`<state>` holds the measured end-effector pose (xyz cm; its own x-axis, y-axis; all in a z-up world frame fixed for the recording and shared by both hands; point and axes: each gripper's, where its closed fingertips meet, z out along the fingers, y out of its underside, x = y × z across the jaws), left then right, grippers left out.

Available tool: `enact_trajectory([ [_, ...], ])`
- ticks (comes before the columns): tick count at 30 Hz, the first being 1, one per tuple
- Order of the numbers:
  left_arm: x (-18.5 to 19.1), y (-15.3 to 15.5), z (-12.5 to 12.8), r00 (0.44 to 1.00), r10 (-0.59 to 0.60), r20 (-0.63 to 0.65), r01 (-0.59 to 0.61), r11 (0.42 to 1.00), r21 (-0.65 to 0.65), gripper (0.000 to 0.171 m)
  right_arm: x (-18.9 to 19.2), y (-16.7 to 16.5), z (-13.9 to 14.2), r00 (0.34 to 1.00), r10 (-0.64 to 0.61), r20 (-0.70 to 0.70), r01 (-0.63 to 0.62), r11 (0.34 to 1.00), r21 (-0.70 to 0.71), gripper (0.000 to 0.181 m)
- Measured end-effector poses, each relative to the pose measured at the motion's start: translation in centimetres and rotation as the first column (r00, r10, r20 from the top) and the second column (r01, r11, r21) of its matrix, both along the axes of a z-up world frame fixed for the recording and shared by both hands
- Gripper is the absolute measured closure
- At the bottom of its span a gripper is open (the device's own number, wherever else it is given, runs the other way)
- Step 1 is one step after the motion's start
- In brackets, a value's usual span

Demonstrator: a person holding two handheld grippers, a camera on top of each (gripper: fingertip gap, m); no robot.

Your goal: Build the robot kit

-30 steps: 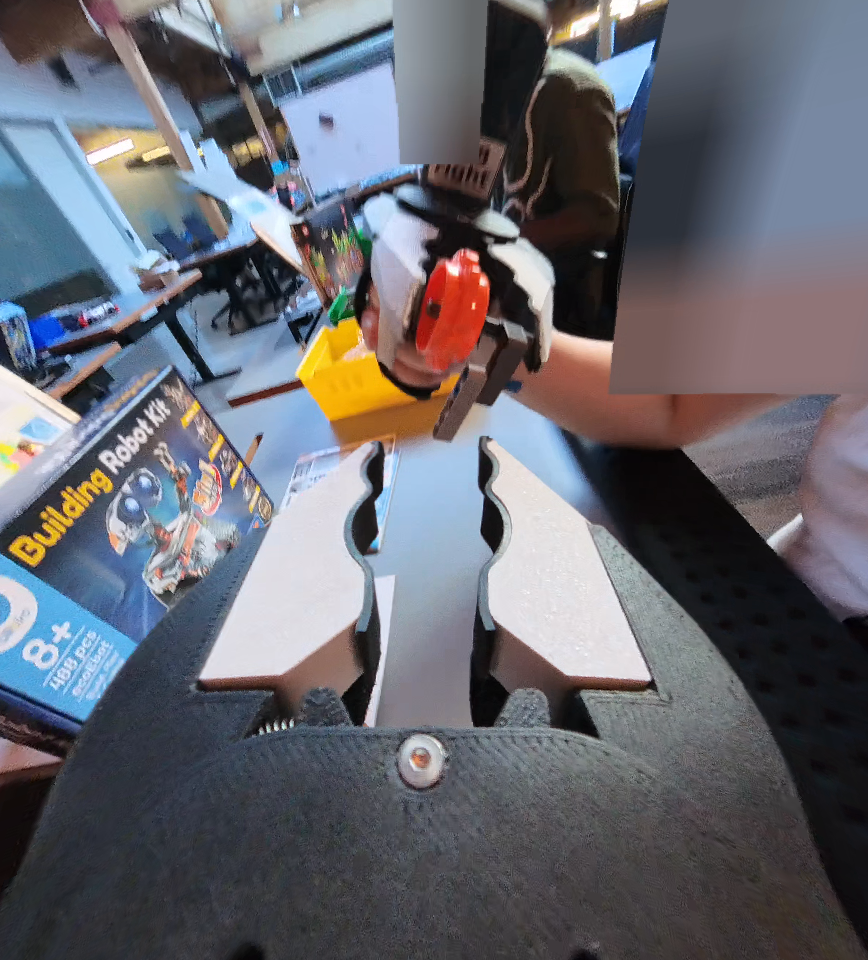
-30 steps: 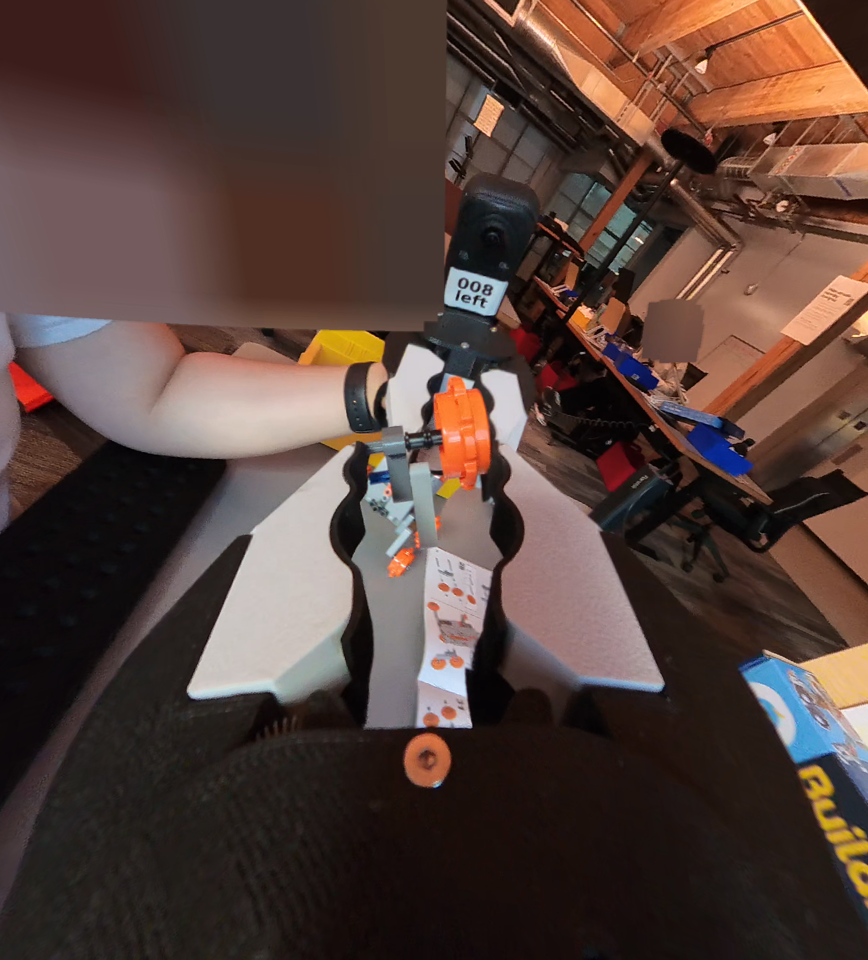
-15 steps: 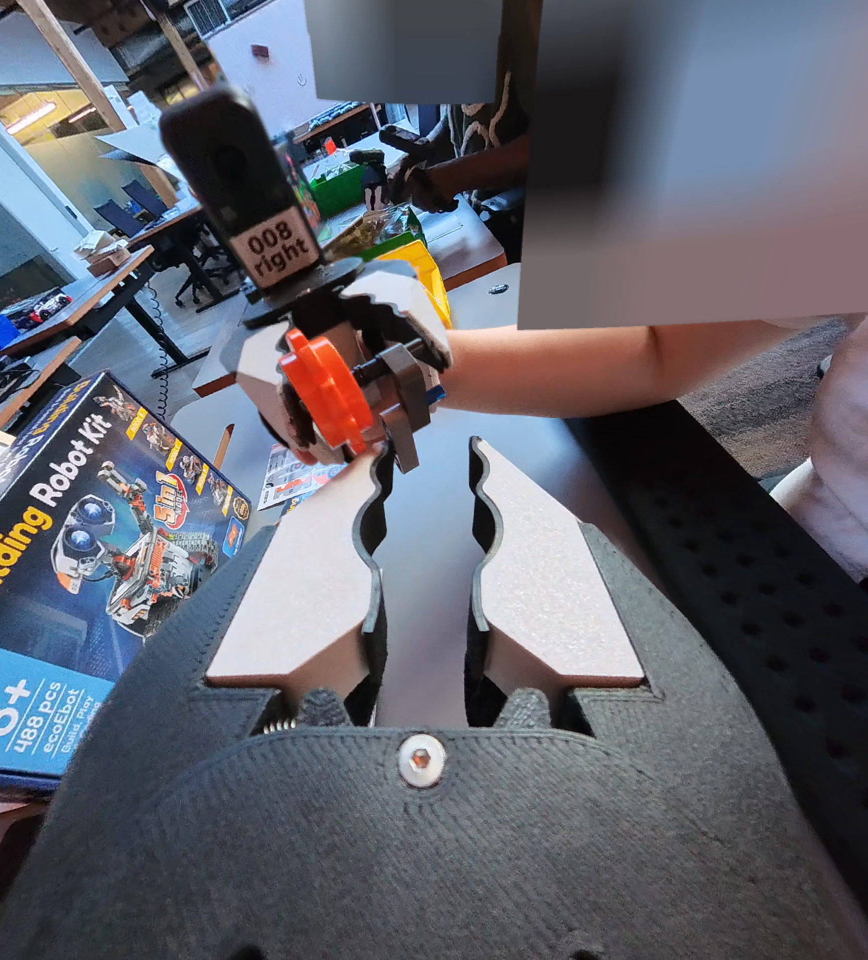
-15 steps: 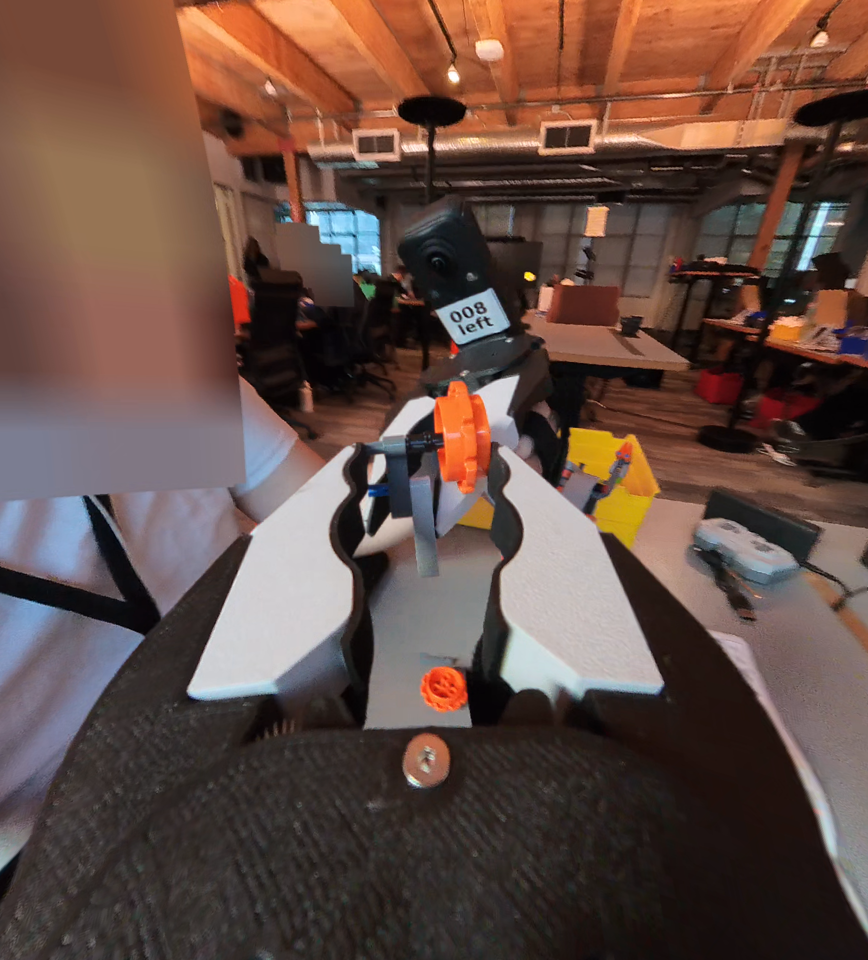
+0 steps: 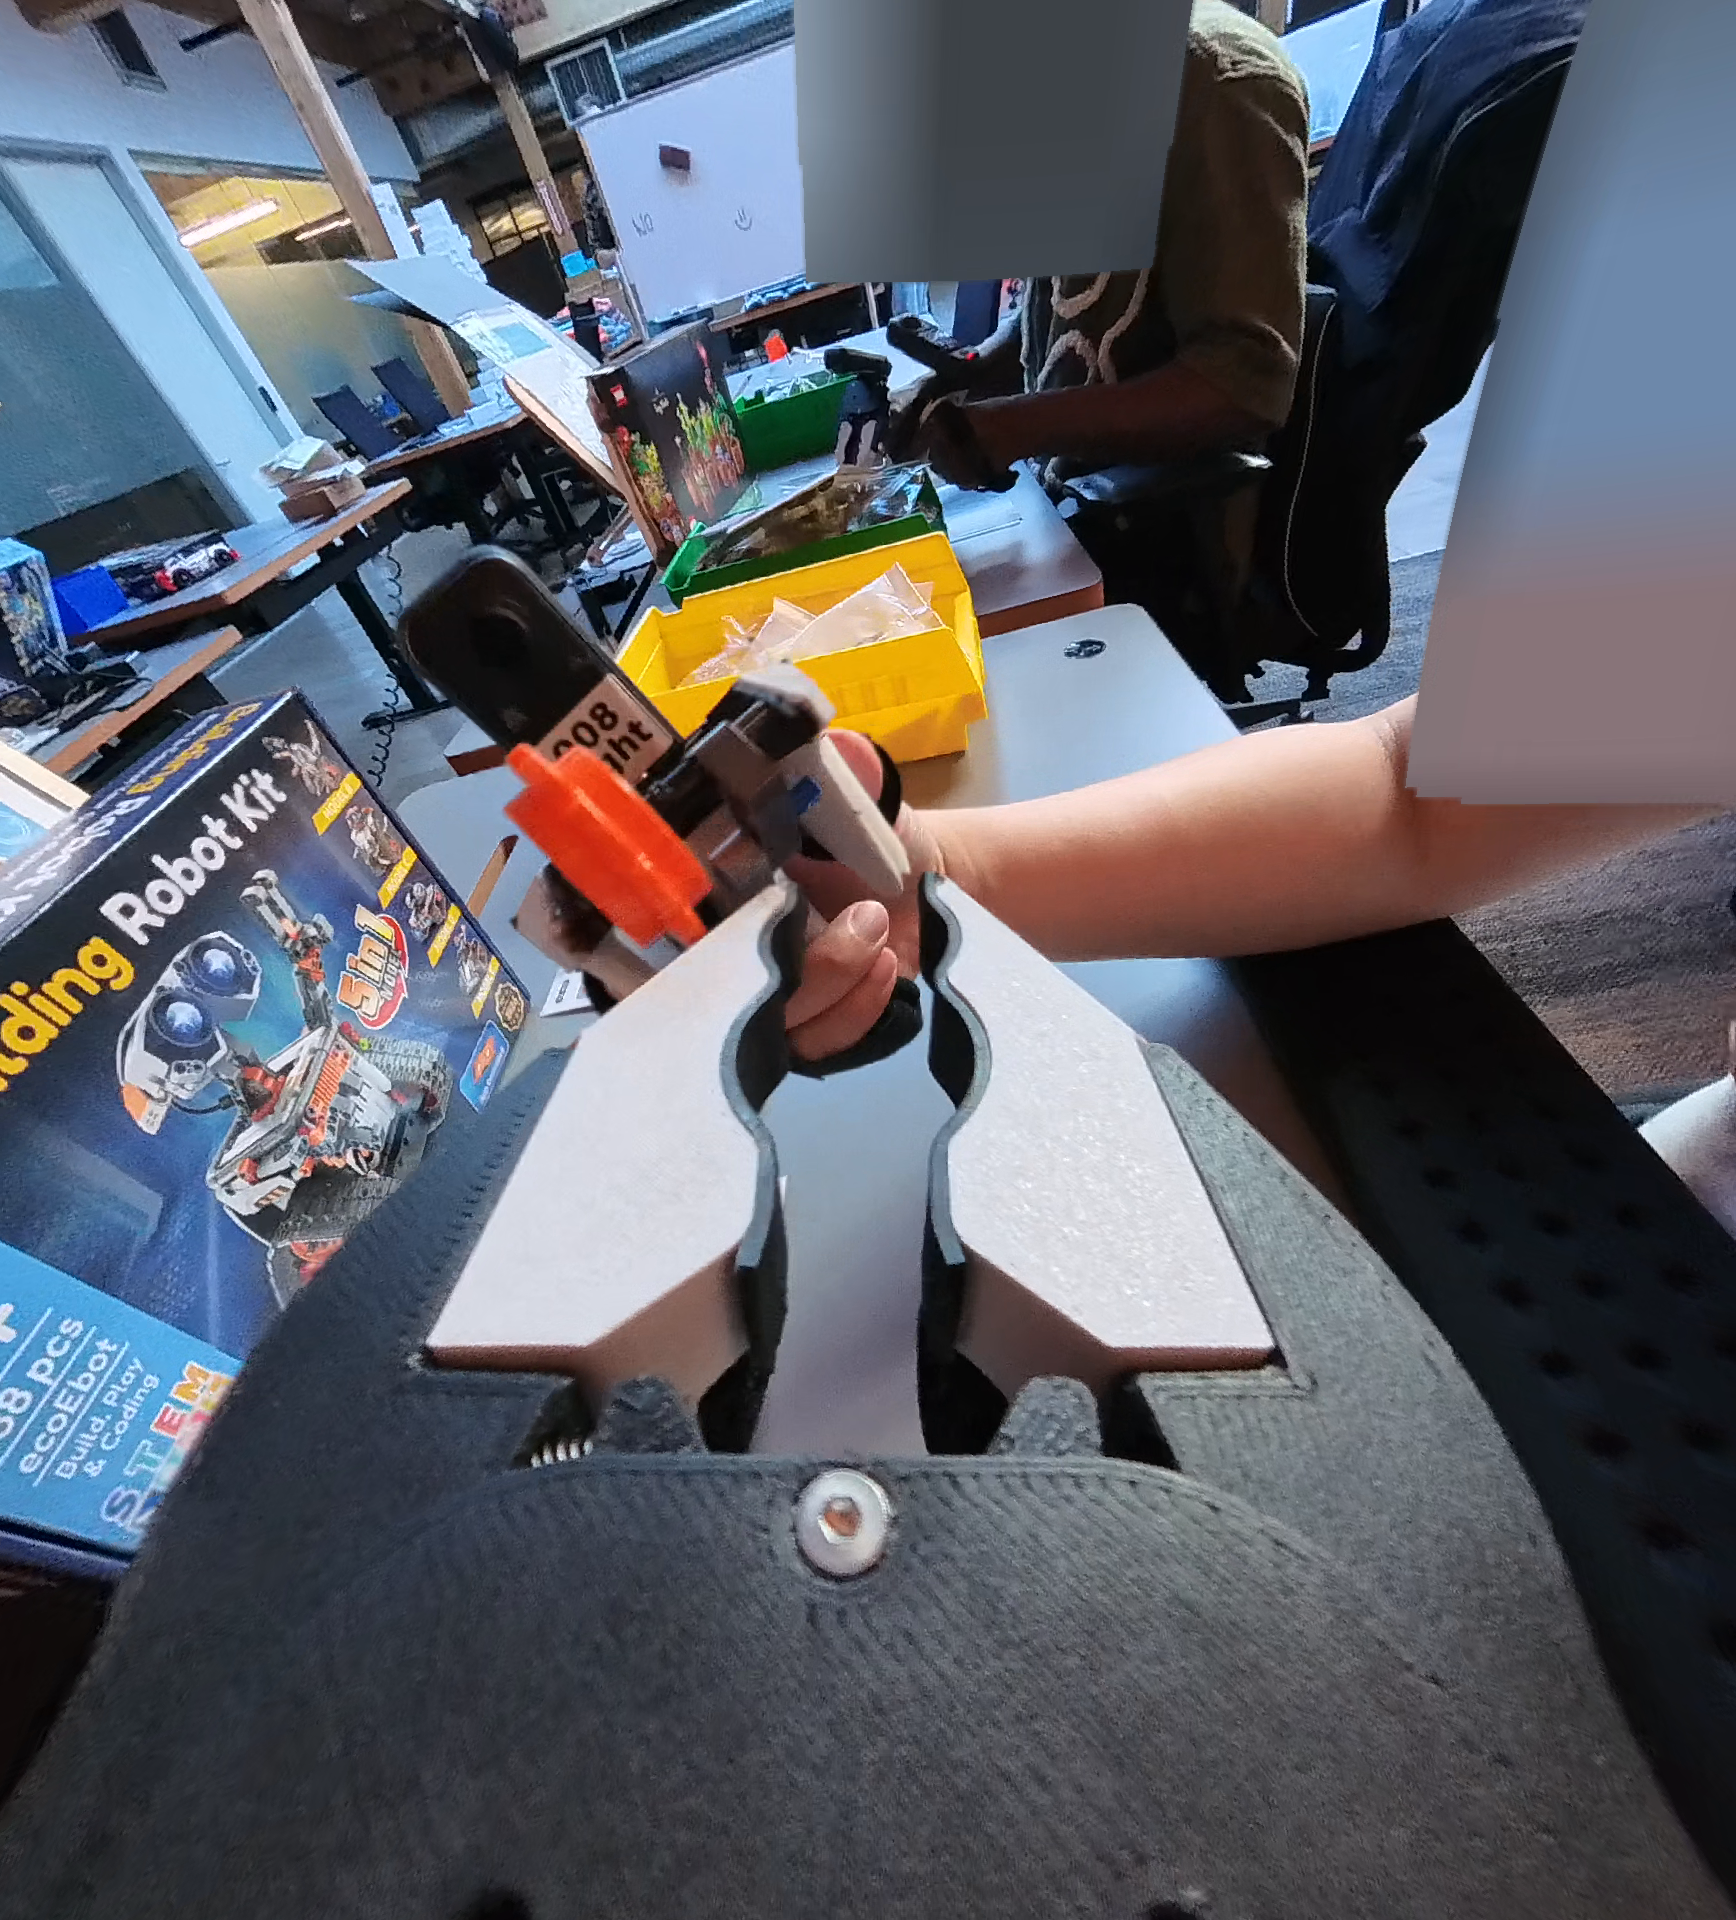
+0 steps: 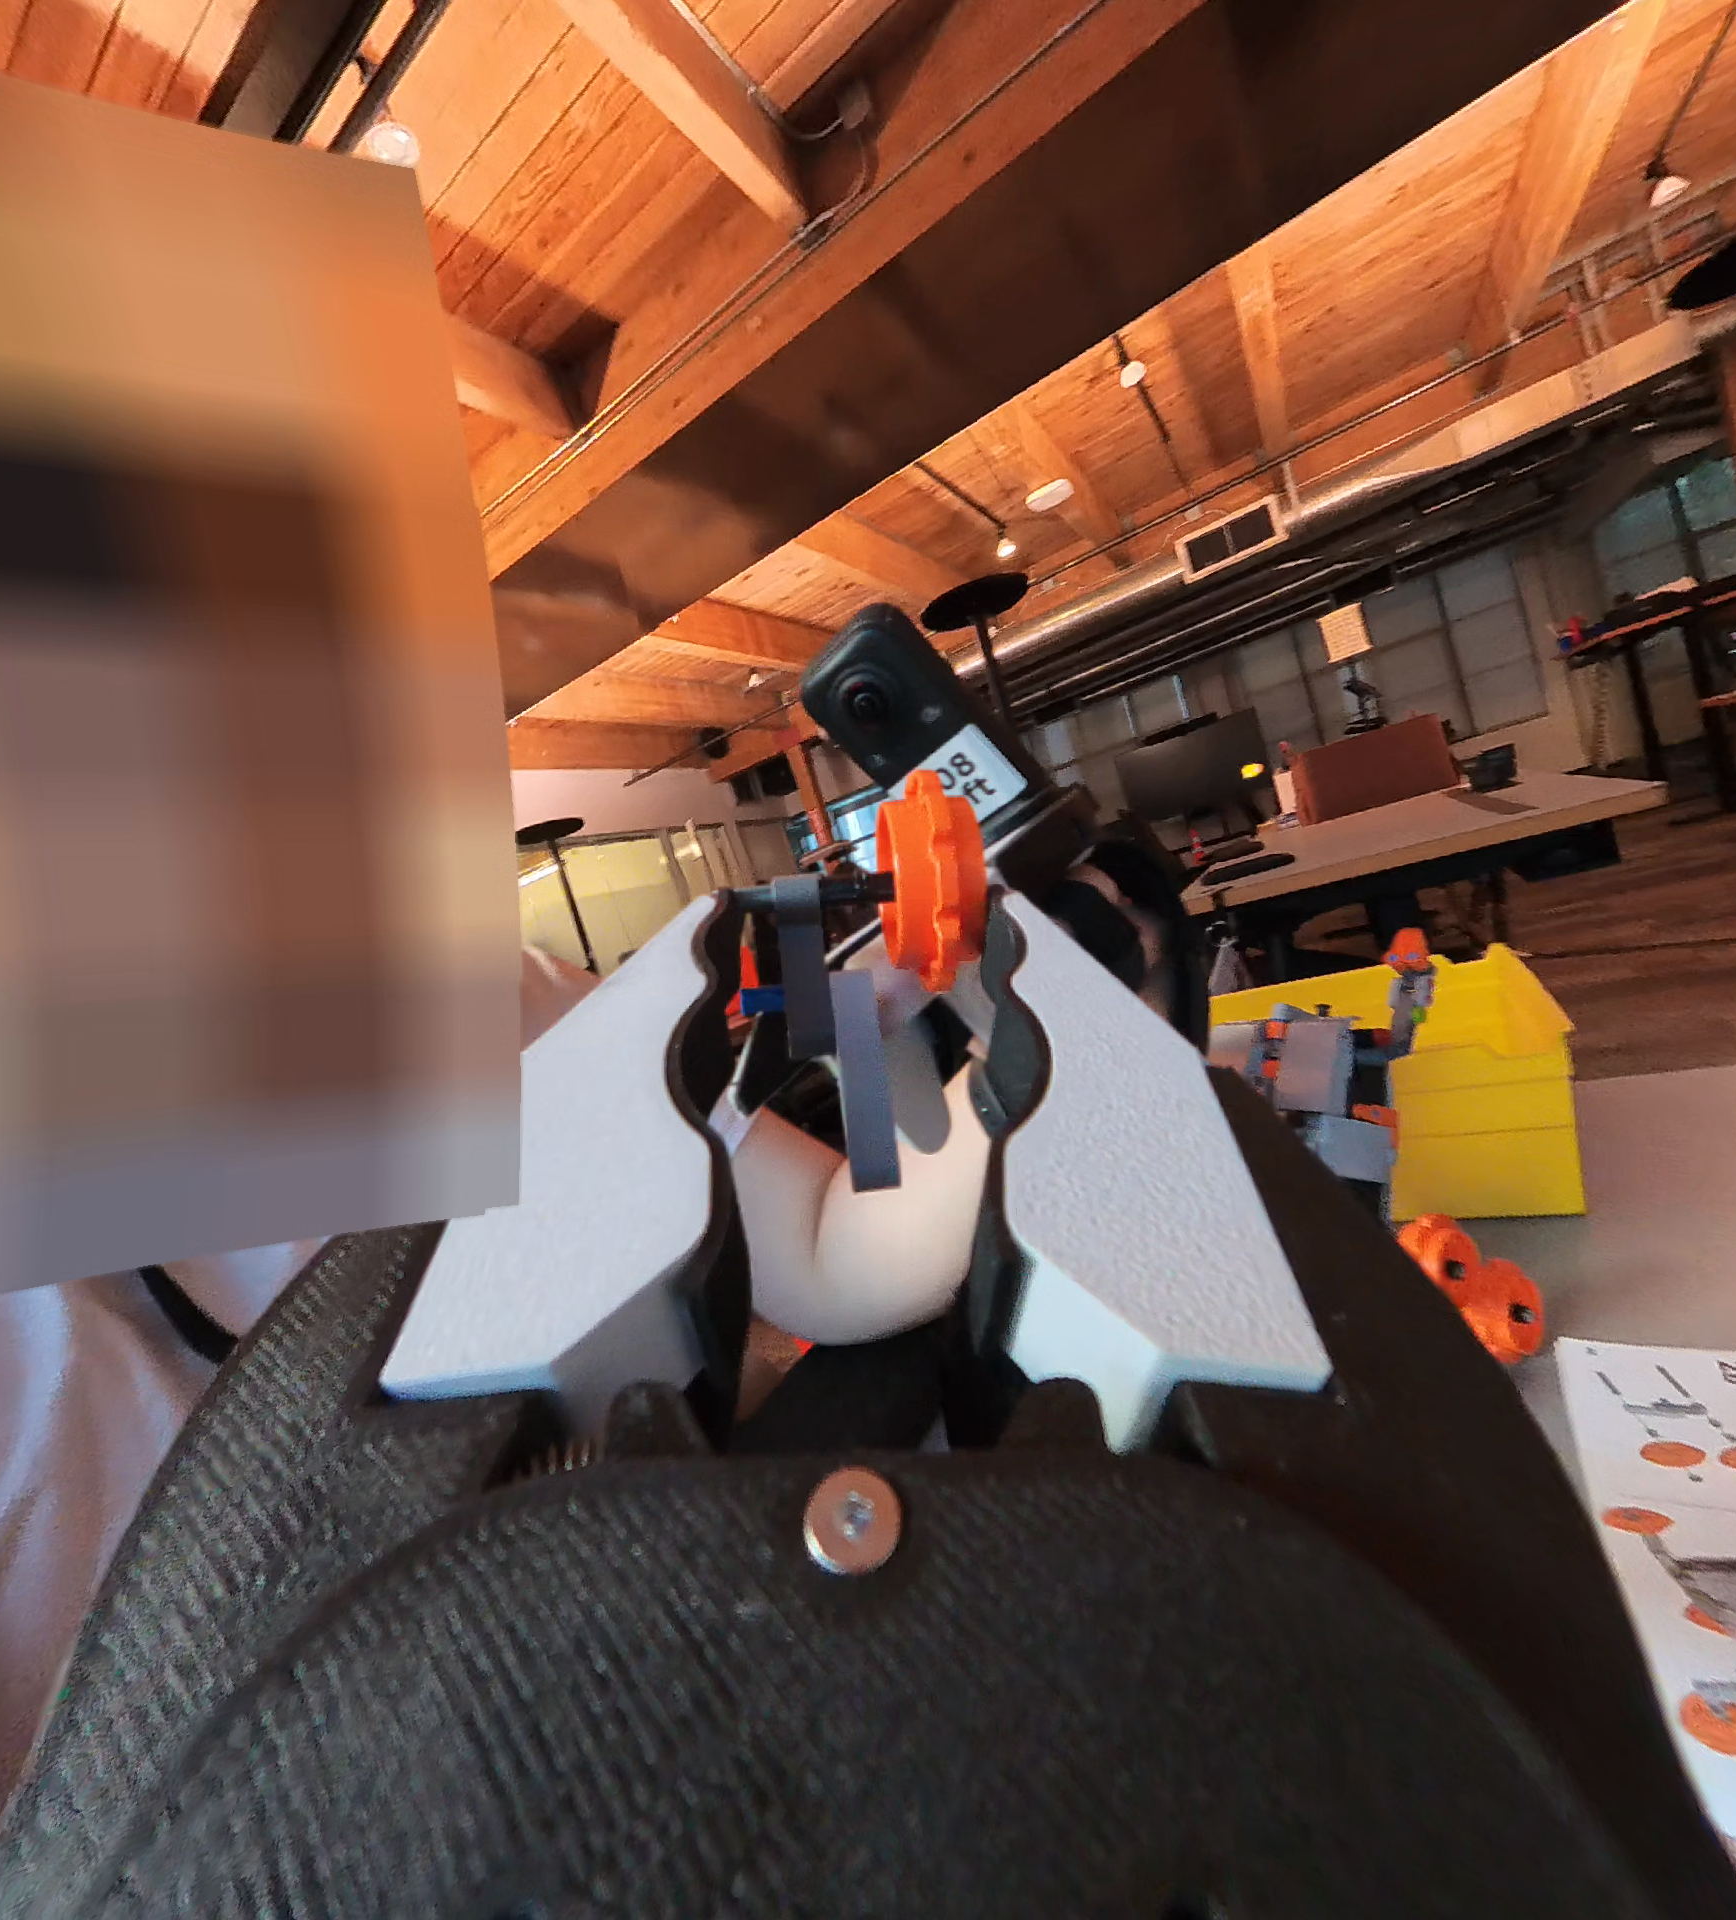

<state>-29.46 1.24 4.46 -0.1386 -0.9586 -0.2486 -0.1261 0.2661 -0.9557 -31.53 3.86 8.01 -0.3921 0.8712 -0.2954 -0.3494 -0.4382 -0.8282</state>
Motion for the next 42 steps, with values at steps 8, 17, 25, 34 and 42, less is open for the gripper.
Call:
enact_trajectory([
  [8, 0.0, 1.4, 0.0, 0.999, 0.042, -0.021, -0.044, 0.989, -0.141, 0.171, 0.4, 2.9, -0.6, 0.989, -0.149, -0.017, 0.147, 0.988, -0.053, 0.136],
  [17, -1.1, 3.5, 0.2, 0.993, 0.113, -0.047, -0.121, 0.961, -0.248, 0.171, 1.0, 3.6, -1.1, 0.993, -0.109, -0.048, 0.103, 0.987, -0.123, 0.136],
  [25, -0.3, 4.2, -0.2, 0.973, 0.217, -0.079, -0.228, 0.951, -0.209, 0.137, 0.9, 3.0, 0.1, 0.988, -0.132, -0.085, 0.122, 0.987, -0.106, 0.135],
  [34, 2.5, 5.8, -0.7, 0.938, 0.346, -0.016, -0.336, 0.898, -0.285, 0.164, 0.9, 4.3, 0.1, 0.974, -0.187, -0.126, 0.166, 0.972, -0.165, 0.136],
  [42, 0.7, 8.6, -2.4, 0.871, 0.464, -0.160, -0.489, 0.800, -0.347, 0.166, 2.0, 7.3, -0.9, 0.938, -0.339, -0.067, 0.315, 0.920, -0.233, 0.126],
])
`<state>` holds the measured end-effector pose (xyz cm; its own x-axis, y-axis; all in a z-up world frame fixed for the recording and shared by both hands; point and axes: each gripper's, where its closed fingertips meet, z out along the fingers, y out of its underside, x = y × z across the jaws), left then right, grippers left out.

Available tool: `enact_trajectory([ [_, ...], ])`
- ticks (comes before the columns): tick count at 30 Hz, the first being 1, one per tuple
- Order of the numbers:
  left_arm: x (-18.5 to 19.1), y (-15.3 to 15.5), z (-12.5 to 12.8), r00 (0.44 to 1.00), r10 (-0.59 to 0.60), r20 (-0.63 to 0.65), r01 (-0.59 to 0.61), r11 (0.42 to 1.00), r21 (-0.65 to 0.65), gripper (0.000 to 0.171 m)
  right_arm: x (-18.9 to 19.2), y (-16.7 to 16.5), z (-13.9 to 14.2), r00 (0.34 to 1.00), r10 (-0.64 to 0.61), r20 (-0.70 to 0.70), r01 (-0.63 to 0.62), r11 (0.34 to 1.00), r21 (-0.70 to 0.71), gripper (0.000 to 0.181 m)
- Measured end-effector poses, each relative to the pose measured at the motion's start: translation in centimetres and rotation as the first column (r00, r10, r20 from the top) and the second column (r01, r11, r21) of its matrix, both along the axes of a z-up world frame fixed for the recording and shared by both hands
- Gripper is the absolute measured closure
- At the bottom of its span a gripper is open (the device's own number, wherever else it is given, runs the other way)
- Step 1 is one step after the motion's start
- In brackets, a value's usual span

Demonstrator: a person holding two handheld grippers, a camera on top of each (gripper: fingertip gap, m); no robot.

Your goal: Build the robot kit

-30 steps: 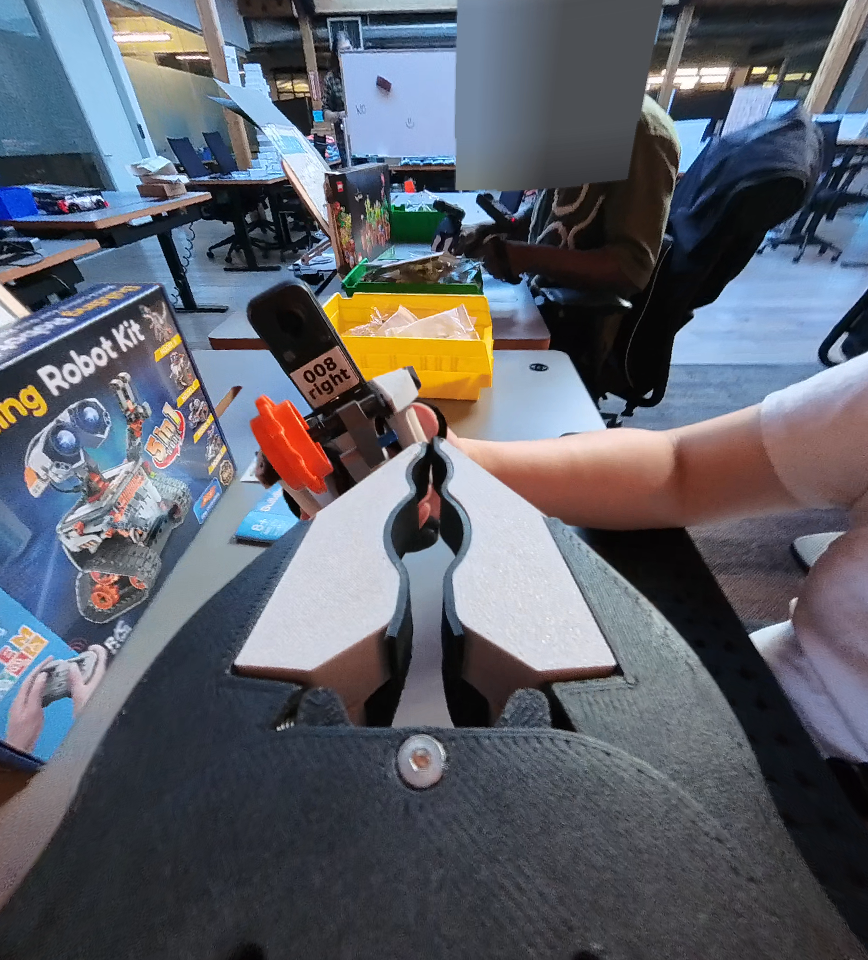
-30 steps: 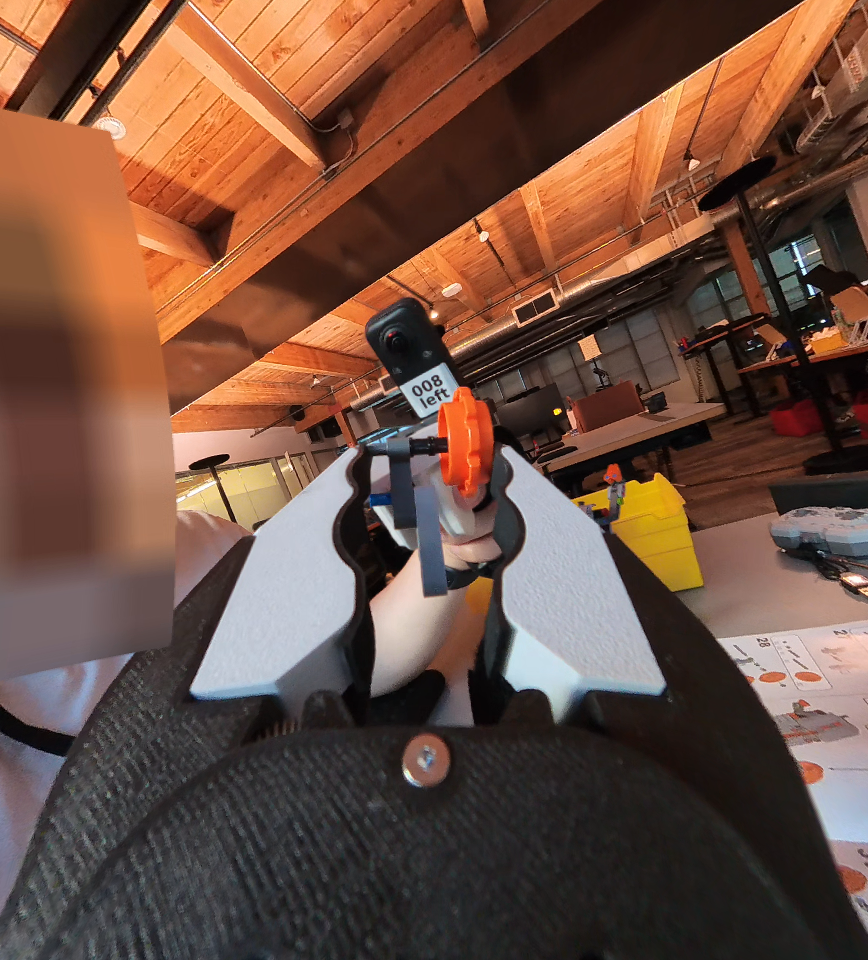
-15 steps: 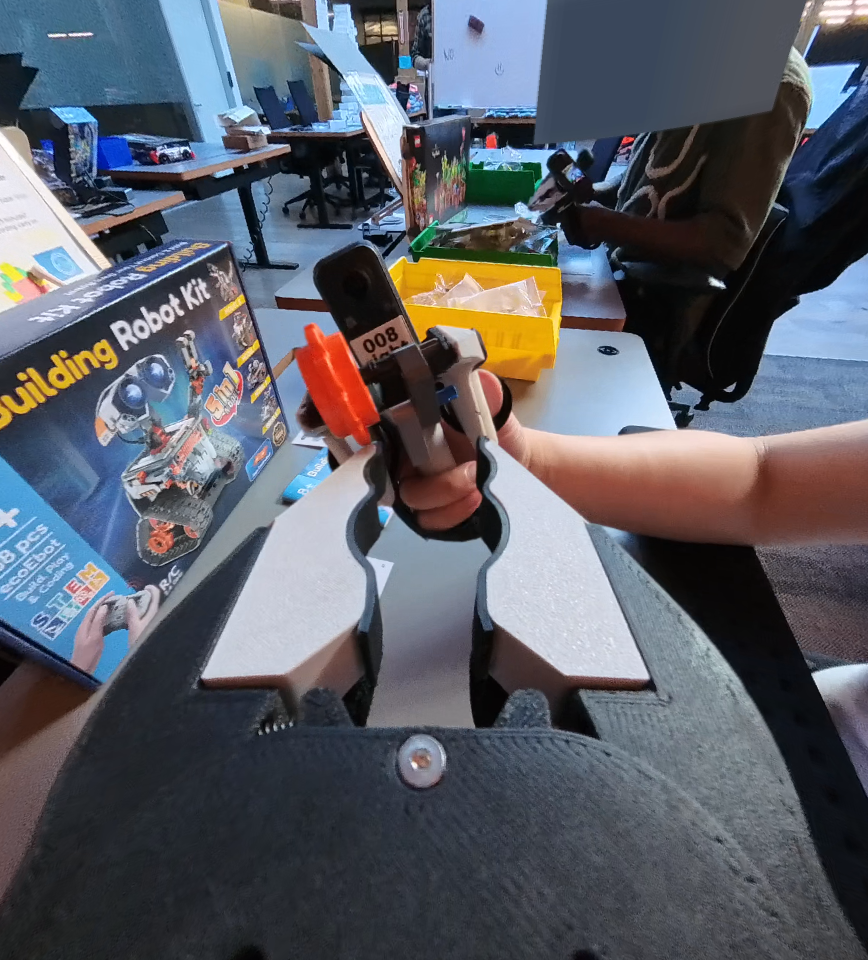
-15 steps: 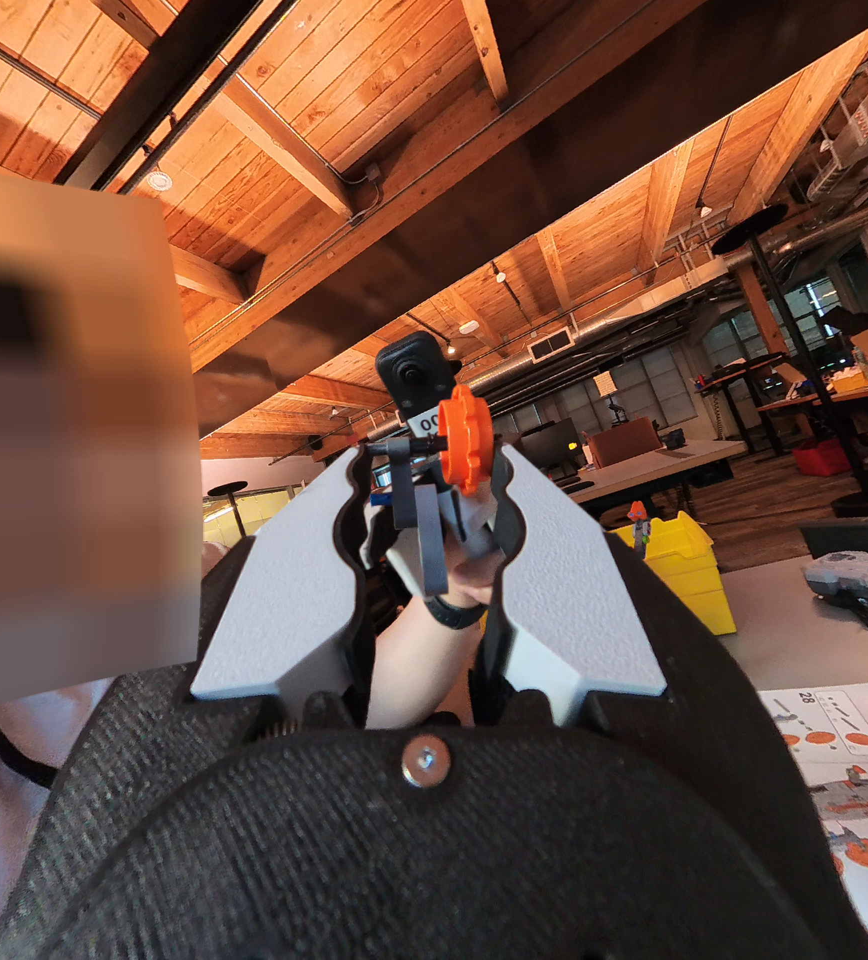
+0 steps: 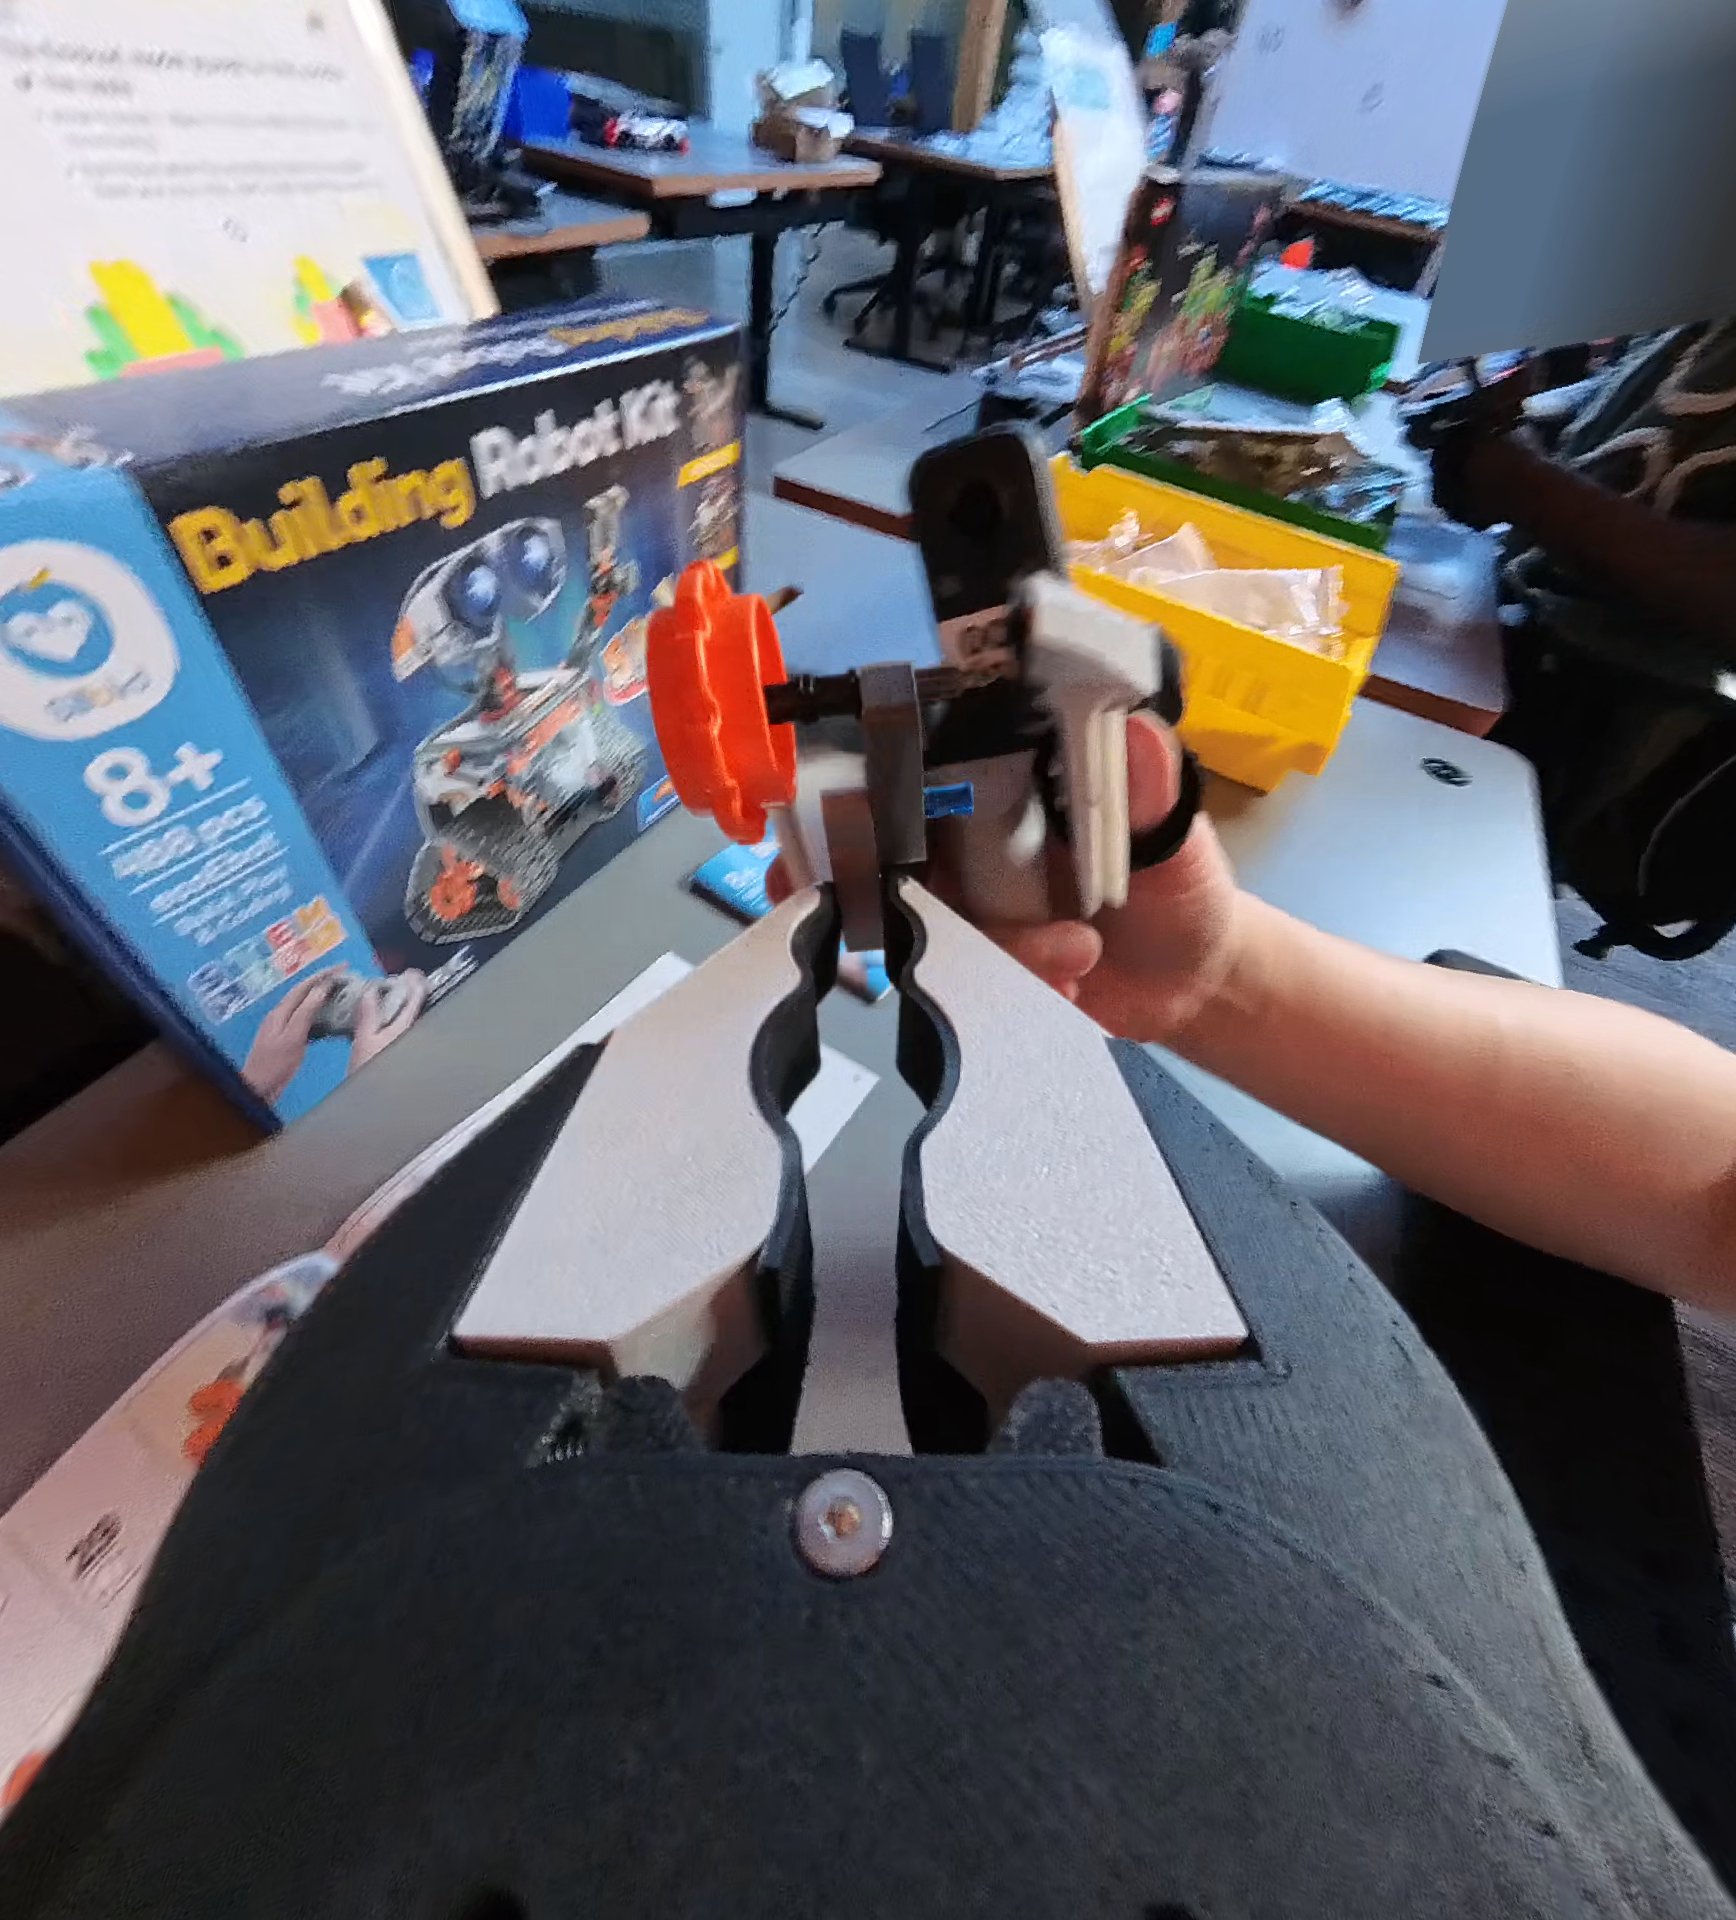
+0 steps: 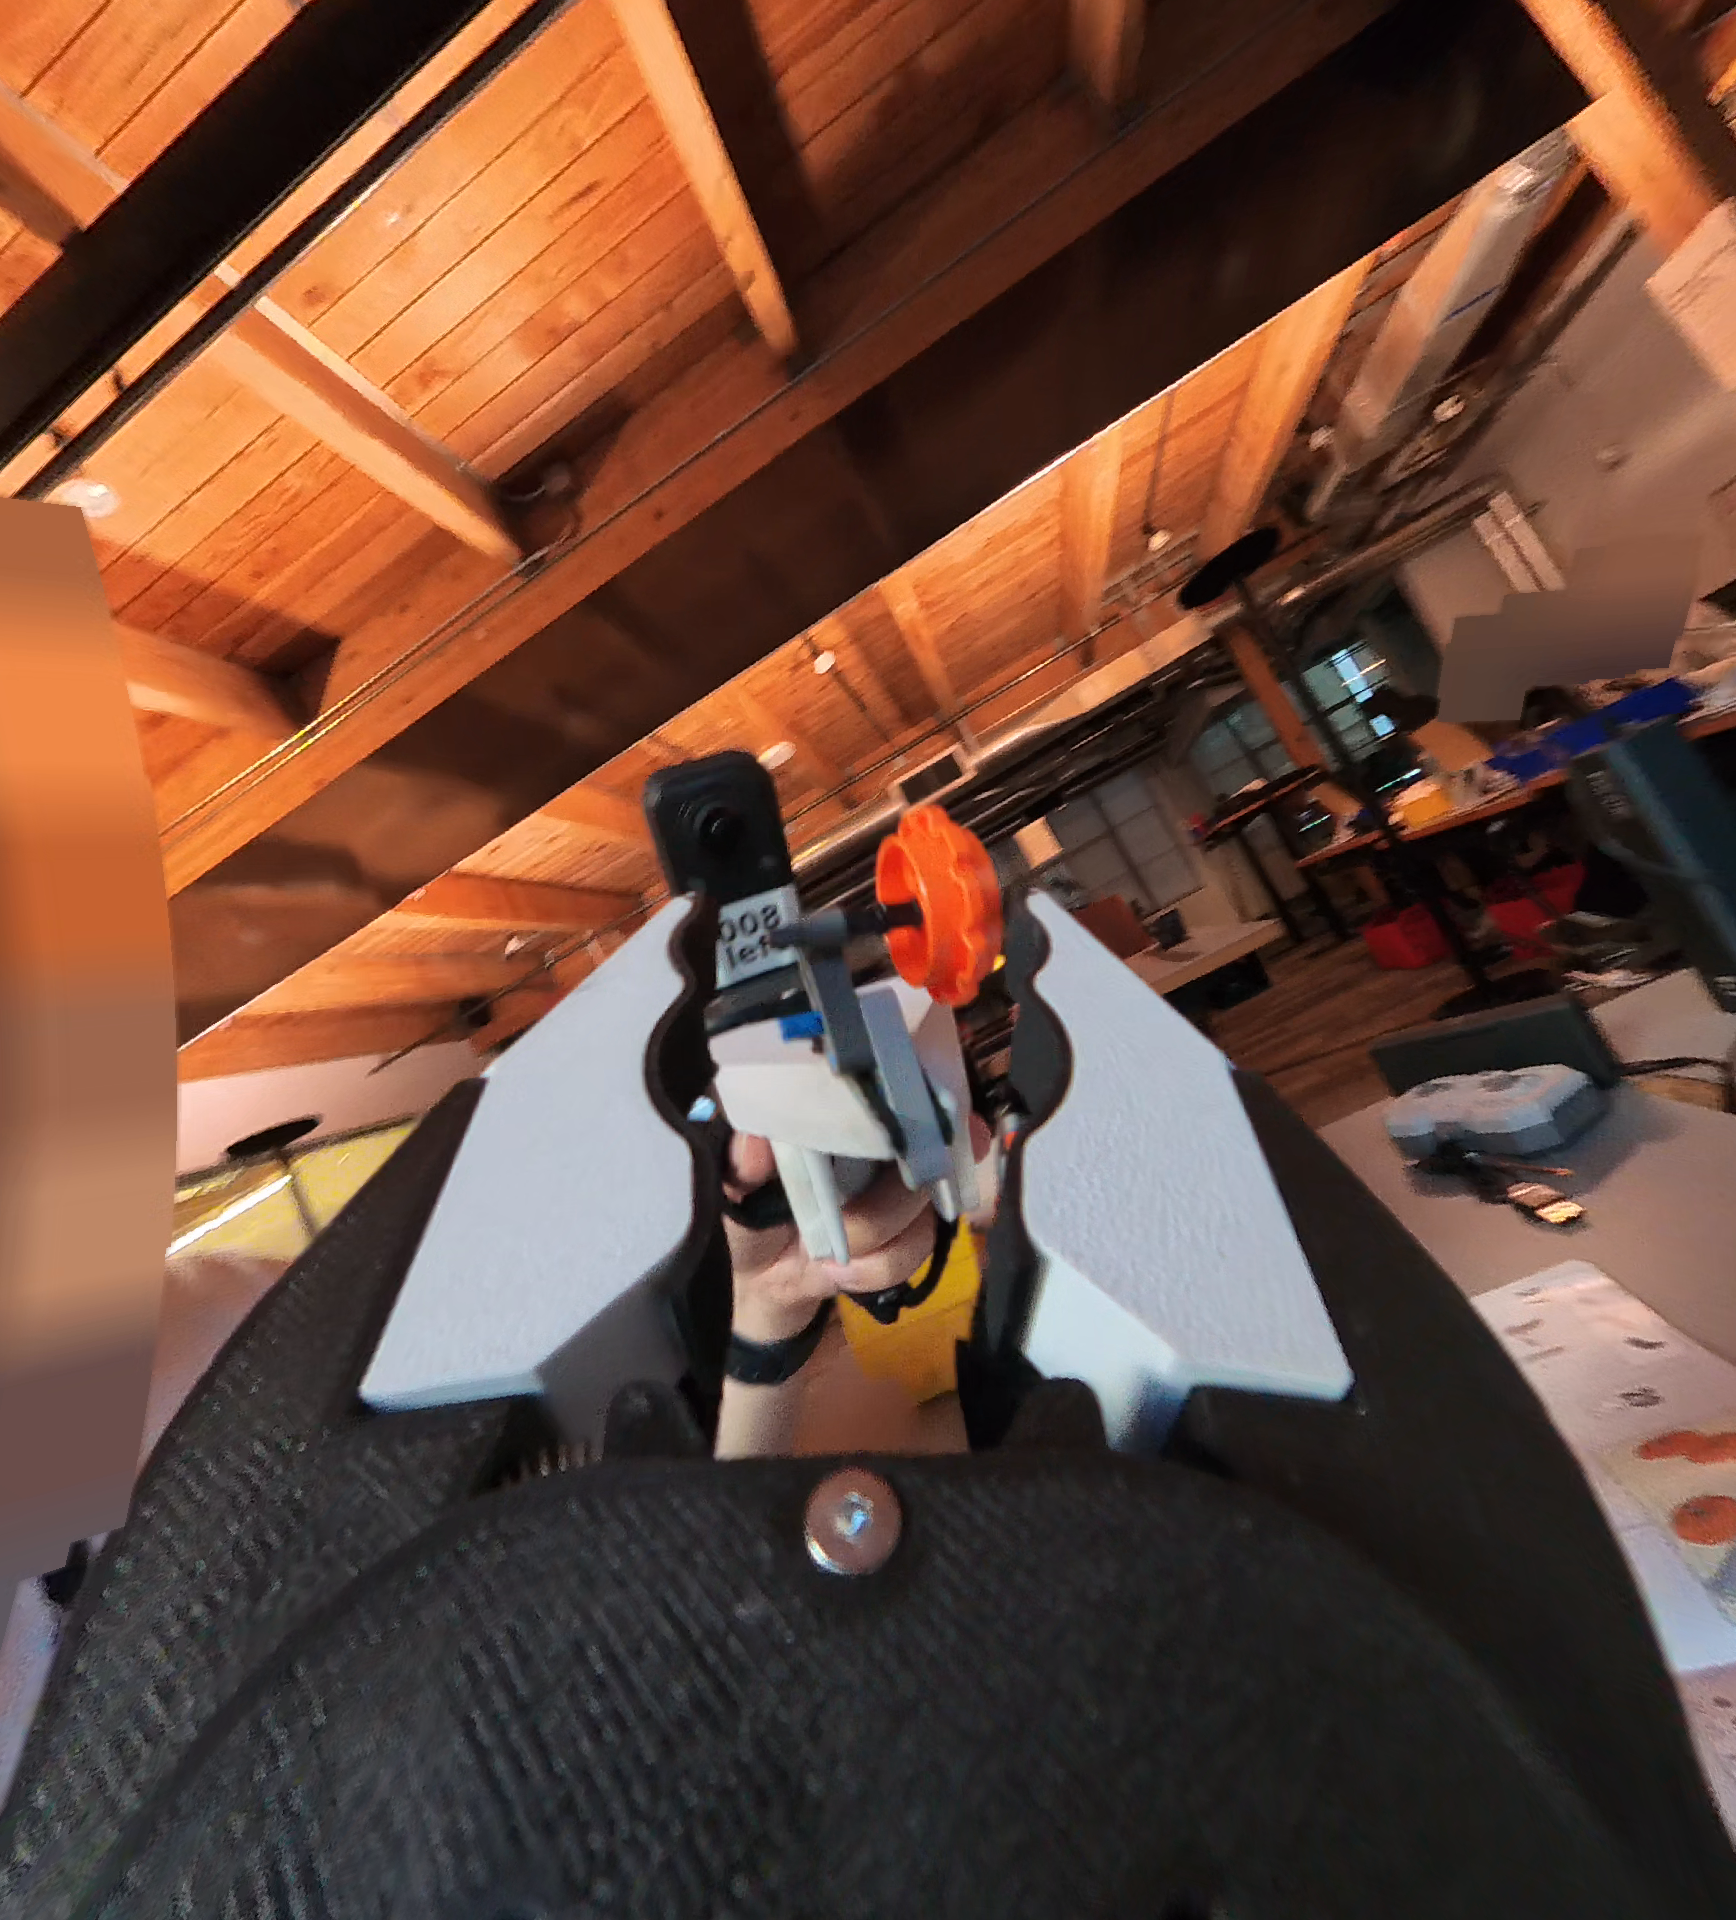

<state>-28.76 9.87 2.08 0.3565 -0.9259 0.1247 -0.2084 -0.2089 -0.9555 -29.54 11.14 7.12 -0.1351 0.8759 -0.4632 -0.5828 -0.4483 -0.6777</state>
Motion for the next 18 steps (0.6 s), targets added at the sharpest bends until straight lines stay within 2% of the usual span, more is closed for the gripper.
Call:
enact_trajectory([
  [2, -1.2, 1.6, -1.2, 0.991, 0.095, -0.090, -0.095, 0.995, 0.006, 0.166, 1.0, 1.5, -0.1, 0.993, -0.114, 0.011, 0.114, 0.993, -0.039, 0.116],
  [3, -2.1, 2.6, -1.9, 0.976, 0.161, -0.145, -0.158, 0.987, 0.030, 0.166, 1.4, 2.3, -0.6, 0.981, -0.183, 0.067, 0.187, 0.981, -0.048, 0.117],
  [5, -3.8, 4.3, -2.7, 0.933, 0.283, -0.221, -0.272, 0.959, 0.081, 0.166, 0.9, 2.6, -2.0, 0.930, -0.266, 0.255, 0.269, 0.963, 0.026, 0.135],
  [6, -4.3, 4.8, -2.9, 0.917, 0.319, -0.237, -0.306, 0.948, 0.090, 0.166, 0.4, 2.8, -3.0, 0.885, -0.286, 0.367, 0.284, 0.957, 0.060, 0.137],
  [8, -4.6, 5.2, -3.4, 0.904, 0.341, -0.260, -0.332, 0.940, 0.079, 0.166, -0.8, 2.5, -4.2, 0.814, -0.295, 0.500, 0.276, 0.954, 0.115, 0.135],
  [14, -3.4, 4.8, -4.6, 0.892, 0.328, -0.311, -0.316, 0.945, 0.090, 0.166, -2.5, 3.8, -6.9, 0.668, -0.383, 0.638, 0.384, 0.912, 0.146, 0.133],
  [15, -3.2, 4.6, -4.8, 0.891, 0.323, -0.318, -0.310, 0.946, 0.091, 0.166, -2.8, 3.6, -7.1, 0.661, -0.384, 0.645, 0.372, 0.914, 0.163, 0.149],
  [16, -3.0, 4.5, -5.0, 0.890, 0.318, -0.328, -0.304, 0.948, 0.092, 0.165, -3.1, 3.2, -7.0, 0.667, -0.387, 0.636, 0.349, 0.917, 0.191, 0.174],
  [18, -3.0, 4.7, -5.0, 0.885, 0.321, -0.337, -0.301, 0.947, 0.114, 0.165, -3.0, 3.4, -7.1, 0.657, -0.395, 0.642, 0.361, 0.913, 0.192, 0.174],
])
